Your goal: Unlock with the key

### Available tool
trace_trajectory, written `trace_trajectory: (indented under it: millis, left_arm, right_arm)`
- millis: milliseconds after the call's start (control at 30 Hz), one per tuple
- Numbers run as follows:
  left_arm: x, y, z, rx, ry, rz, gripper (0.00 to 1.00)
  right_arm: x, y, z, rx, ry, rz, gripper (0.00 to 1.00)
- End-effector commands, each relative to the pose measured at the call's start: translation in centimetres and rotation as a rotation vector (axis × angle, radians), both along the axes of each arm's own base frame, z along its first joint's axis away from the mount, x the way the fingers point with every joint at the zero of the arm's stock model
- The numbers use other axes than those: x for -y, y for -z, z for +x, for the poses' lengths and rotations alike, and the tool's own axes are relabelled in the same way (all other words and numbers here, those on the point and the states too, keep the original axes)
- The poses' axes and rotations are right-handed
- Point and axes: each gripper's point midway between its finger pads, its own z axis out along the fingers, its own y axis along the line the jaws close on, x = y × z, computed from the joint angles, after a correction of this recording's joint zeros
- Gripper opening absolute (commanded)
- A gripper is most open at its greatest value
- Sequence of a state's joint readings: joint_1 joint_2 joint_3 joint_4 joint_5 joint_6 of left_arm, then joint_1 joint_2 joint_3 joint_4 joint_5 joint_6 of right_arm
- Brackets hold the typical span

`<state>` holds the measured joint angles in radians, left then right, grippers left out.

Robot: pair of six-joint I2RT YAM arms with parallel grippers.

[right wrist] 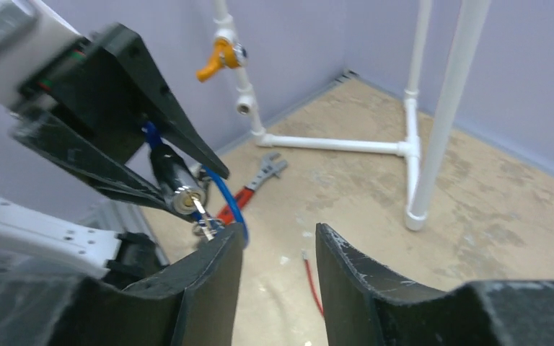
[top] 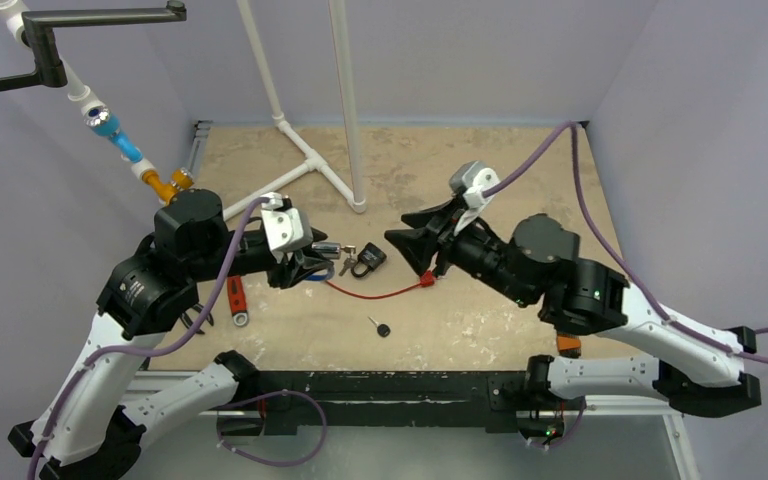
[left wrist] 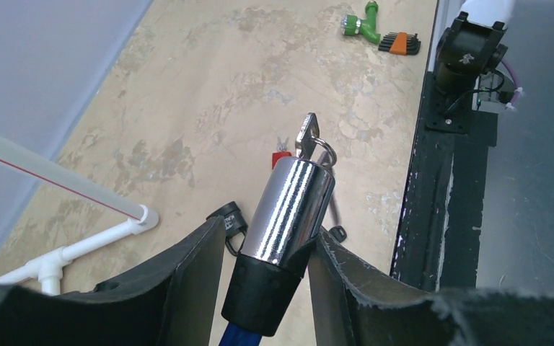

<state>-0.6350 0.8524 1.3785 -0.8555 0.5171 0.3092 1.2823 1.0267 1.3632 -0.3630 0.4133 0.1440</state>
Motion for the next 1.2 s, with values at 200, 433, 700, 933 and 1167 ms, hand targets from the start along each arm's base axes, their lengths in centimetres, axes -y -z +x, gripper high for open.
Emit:
trace_trajectory:
  millis: [200, 433, 700, 933, 1167]
  left_arm:
    - [0.4, -3.1, -1.5, 0.099, 0.096, -0.057, 0.00]
    - [0.1, -3.3, -1.6, 0.117, 0.090, -0.056, 0.00]
    - [0.1, -3.6, -1.6, 0.124, 0.087, -0.061, 0.00]
    - [0.1, -4.0, -1.6, 0.127, 0.085, -0.069, 0.00]
    - [0.1, -4.0, -1.6, 0.125, 0.085, -0.070, 0.00]
  right_arm:
    - [-3.5, -3.2, -4.4, -0.046, -0.436, 0.189, 0.52]
    - [-3.7, -2.7, -4.5, -0.107, -0.552, 0.205, 0.56]
    - [-4.2, -2.3, -4.7, -0.162, -0.620, 0.214, 0.53]
    - [-5.1, -1.0, -4.9, -0.194, -0.659, 0.203, 0.44]
    - [-5.7, -0.4, -4.6, -0.211, -0.667, 0.204, 0.29]
